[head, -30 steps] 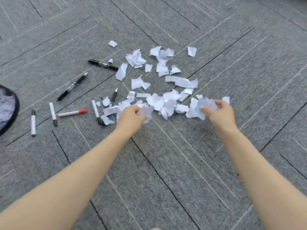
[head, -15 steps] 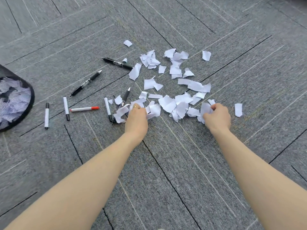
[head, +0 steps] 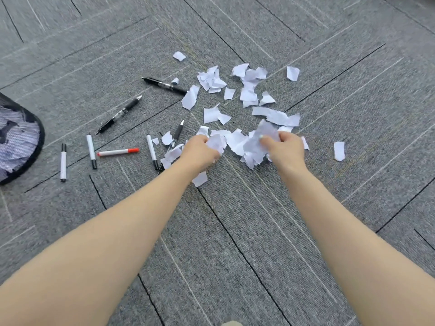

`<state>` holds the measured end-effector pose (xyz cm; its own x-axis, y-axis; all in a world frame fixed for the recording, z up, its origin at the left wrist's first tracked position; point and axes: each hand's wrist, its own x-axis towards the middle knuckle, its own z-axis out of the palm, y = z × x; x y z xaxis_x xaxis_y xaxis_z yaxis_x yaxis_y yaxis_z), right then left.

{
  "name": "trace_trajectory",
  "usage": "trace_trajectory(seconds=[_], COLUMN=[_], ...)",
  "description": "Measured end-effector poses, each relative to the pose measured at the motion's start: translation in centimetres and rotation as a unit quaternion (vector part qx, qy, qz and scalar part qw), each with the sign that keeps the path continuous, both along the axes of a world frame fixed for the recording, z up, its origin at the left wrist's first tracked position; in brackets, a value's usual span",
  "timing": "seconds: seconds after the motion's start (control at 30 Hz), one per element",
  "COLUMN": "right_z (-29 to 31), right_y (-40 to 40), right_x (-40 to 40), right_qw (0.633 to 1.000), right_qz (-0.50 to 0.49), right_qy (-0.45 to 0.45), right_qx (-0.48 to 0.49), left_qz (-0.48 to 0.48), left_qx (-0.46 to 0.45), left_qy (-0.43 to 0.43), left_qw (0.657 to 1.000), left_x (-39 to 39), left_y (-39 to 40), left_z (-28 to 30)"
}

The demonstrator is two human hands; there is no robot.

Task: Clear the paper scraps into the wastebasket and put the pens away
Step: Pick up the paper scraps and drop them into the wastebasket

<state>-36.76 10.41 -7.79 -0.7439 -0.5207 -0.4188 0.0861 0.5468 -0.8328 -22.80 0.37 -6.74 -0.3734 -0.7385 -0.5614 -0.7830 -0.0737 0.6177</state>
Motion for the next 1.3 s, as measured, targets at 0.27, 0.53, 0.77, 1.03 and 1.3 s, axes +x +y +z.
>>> trace_trajectory(seconds=[0.27, 0.53, 0.77, 1.03, 1.3], right_z=[-2.3, -1.9, -2.6, 1.6, 14.0], right_y=[0.0, -0.4, 0.1, 0.4, -10.3], right_x=[1.7, 2.3, 2.0, 4.8, 12.3], right_qw=[0.946, 0.958, 0.963, 0.991, 0.946], right_qz=[0.147, 0.155, 0.143, 0.128, 0.192], right_qy=[0.205, 0.169, 0.163, 0.015, -0.221], right_qx=[0.203, 0.171, 0.159, 0.019, -0.139], left_qz=[0.000, -0.123, -0.034, 0.174, 0.298], left_qx=[-0.132, -0.202, -0.153, 0.147, 0.064], left_qy=[-0.037, -0.047, 0.004, 0.163, 0.303], left_qw=[0.991, 0.971, 0.988, 0.960, 0.903], left_x=[-2.1, -3.8, -3.2, 2.2, 14.9], left_y=[-0.1, -0.1, 0.7, -2.7, -11.1], left_z=[-1.1, -3.3, -3.0, 0.9, 14.9])
